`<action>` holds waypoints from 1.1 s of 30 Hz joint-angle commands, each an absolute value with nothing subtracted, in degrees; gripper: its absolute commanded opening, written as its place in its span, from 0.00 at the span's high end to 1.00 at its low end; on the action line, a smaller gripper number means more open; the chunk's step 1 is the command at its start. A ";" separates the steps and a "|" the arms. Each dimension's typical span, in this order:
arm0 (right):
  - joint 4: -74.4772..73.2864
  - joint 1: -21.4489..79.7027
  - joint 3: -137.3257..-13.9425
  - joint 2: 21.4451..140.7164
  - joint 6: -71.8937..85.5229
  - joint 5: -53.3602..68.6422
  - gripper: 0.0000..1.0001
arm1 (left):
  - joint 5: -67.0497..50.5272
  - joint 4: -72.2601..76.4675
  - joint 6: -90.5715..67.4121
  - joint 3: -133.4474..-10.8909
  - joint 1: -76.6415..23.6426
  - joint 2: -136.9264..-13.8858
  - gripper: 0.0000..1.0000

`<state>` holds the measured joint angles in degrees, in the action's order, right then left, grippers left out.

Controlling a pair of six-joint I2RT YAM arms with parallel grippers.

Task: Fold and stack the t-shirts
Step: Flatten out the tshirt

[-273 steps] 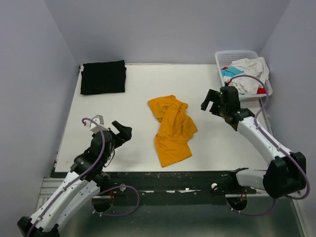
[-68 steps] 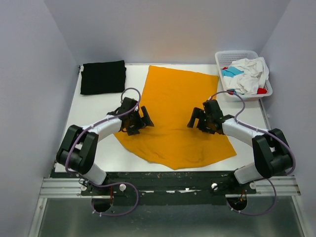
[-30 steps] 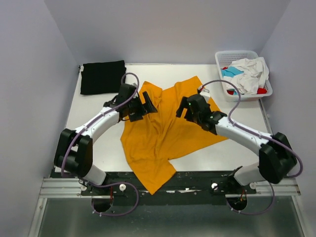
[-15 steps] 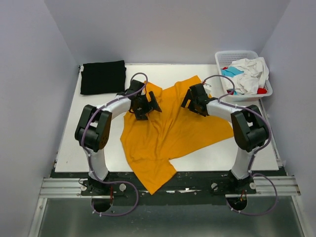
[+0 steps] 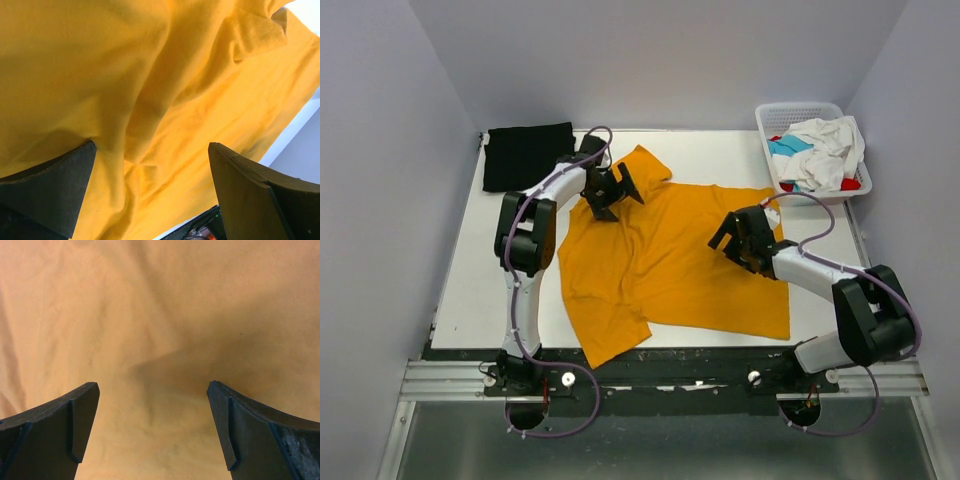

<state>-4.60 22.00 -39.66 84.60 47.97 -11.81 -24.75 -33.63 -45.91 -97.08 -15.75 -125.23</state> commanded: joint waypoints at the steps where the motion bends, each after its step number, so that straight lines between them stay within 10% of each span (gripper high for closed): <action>1: -9.12 21.77 -36.92 82.91 50.71 -10.10 0.00 | -26.40 -42.16 -43.26 -104.01 -15.12 -128.94 0.01; 21: -8.08 18.95 -46.88 95.01 46.57 -16.96 0.00 | -39.68 -24.40 -51.83 -86.96 -9.93 -124.10 0.02; 33: -8.63 17.80 -49.89 98.07 48.23 -13.57 0.00 | -32.33 -33.37 -55.45 -106.67 -6.09 -132.54 0.01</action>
